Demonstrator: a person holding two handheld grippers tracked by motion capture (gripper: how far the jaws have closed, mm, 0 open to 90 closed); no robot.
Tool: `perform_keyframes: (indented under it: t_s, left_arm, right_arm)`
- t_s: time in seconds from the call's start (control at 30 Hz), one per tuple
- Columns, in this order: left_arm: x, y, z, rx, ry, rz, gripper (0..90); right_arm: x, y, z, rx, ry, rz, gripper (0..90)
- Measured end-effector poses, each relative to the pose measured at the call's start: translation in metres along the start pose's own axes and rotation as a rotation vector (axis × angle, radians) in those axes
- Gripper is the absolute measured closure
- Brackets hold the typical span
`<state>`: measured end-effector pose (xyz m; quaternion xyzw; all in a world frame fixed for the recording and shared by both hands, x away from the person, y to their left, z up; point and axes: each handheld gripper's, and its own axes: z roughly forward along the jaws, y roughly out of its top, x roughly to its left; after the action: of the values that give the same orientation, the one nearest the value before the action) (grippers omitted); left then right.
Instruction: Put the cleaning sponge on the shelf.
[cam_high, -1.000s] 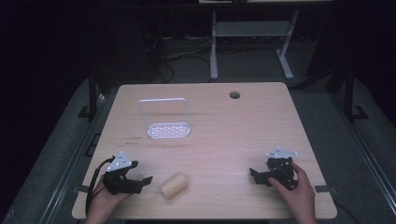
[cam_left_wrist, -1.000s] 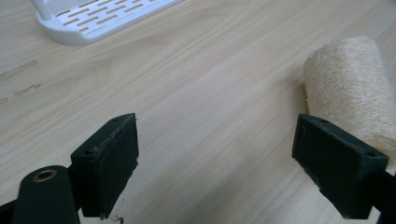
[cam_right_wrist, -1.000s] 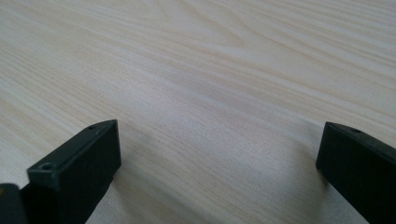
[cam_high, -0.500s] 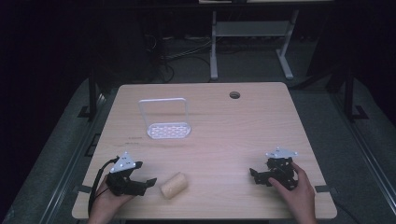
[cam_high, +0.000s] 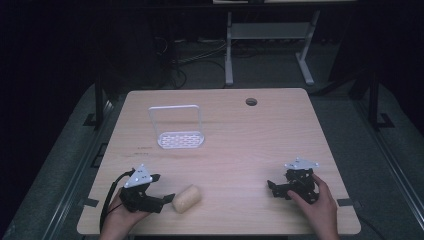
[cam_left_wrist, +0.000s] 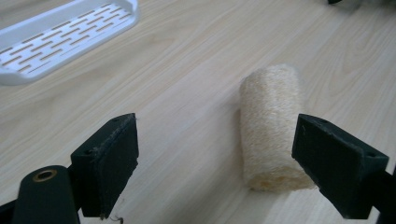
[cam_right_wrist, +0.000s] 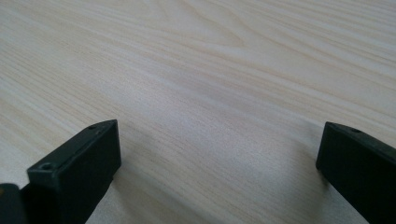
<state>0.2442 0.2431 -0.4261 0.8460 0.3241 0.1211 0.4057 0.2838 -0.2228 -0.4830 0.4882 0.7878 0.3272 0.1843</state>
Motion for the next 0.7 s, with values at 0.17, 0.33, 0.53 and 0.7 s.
perform_keyframes:
  t_s: [0.17,0.33,0.53,0.7]
  left_arm:
    - [-0.006,0.003,0.003,0.003,-0.017,0.012,14.2]
    - [-0.012,0.006,0.006,0.002,-0.033,0.021,14.2]
    - [-0.017,0.008,0.010,0.009,-0.046,0.035,14.2]
    - [-0.022,0.010,0.014,0.013,-0.057,0.046,14.2]
  right_arm:
    - [0.000,0.000,0.000,0.000,0.000,0.000,0.0]
    - [0.000,0.000,0.000,0.000,0.000,0.000,0.0]
    - [0.000,0.000,0.000,0.000,0.000,0.000,0.0]
    - [0.000,0.000,0.000,0.000,0.000,0.000,0.0]
